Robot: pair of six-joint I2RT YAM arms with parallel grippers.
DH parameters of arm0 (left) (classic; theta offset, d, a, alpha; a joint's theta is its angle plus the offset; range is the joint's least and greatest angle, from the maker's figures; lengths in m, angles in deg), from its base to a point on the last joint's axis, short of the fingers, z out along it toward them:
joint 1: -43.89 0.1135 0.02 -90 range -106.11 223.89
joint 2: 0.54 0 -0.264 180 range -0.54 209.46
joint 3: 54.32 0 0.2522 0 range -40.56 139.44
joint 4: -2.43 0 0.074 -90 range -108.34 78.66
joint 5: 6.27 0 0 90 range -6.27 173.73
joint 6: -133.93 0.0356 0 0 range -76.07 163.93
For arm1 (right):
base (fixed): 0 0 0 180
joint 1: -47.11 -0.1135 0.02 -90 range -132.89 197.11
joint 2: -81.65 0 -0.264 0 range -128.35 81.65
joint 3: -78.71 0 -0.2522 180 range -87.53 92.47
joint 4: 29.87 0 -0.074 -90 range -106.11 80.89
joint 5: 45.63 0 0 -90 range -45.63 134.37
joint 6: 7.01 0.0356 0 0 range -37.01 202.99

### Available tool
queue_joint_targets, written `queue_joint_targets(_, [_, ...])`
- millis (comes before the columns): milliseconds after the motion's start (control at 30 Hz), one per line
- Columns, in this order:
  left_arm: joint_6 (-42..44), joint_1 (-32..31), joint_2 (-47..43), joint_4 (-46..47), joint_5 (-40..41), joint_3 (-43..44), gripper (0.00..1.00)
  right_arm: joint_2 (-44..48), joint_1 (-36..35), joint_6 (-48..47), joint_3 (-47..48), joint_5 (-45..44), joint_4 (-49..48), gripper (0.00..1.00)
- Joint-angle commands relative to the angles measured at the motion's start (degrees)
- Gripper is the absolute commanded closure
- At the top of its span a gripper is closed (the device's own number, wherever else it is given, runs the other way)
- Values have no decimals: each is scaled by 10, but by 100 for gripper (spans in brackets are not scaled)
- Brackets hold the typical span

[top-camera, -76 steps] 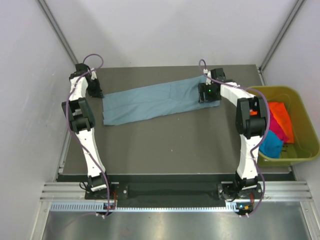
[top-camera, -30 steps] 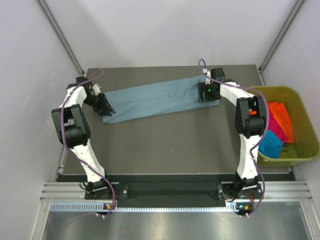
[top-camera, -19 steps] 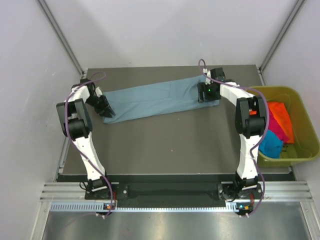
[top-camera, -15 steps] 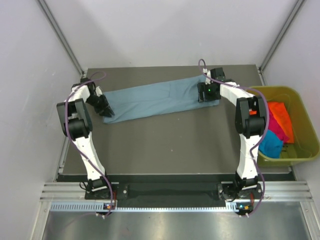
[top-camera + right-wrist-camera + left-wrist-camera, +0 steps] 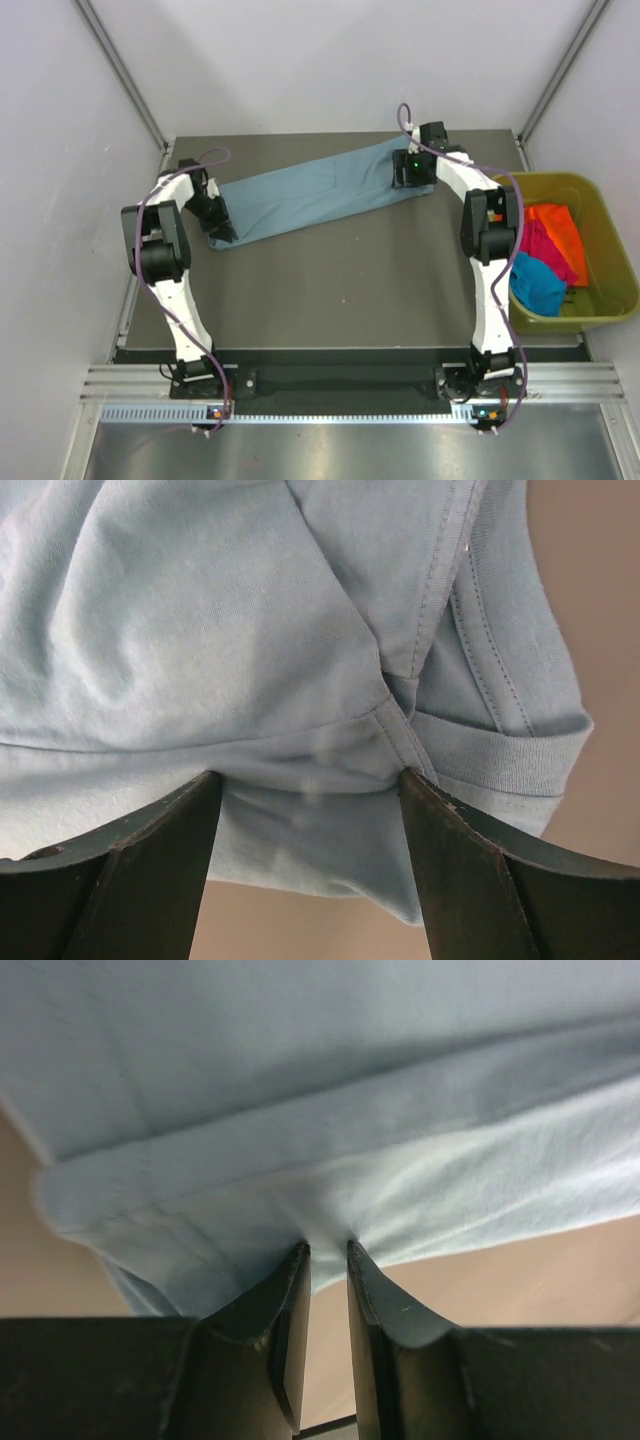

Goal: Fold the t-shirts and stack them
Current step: Fold the tshirt

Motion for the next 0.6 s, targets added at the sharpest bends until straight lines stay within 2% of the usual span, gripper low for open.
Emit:
queue_joint_targets(0, [7,-15,-36,-7,11,-23,74,-25,10,10,31,18,3,28])
queue_joint_targets(433, [11,-37,-97,8,25,-73,74,-36,8,22,92,27,-18,28])
queue_joint_targets(533, [20,-37,-114,7,23,-42,68,-21,8,17,72,30,-20,27])
queue_joint_targets(567, [25,-37,-119,1,24,-32,63,-11,7,16,59,30,-20,27])
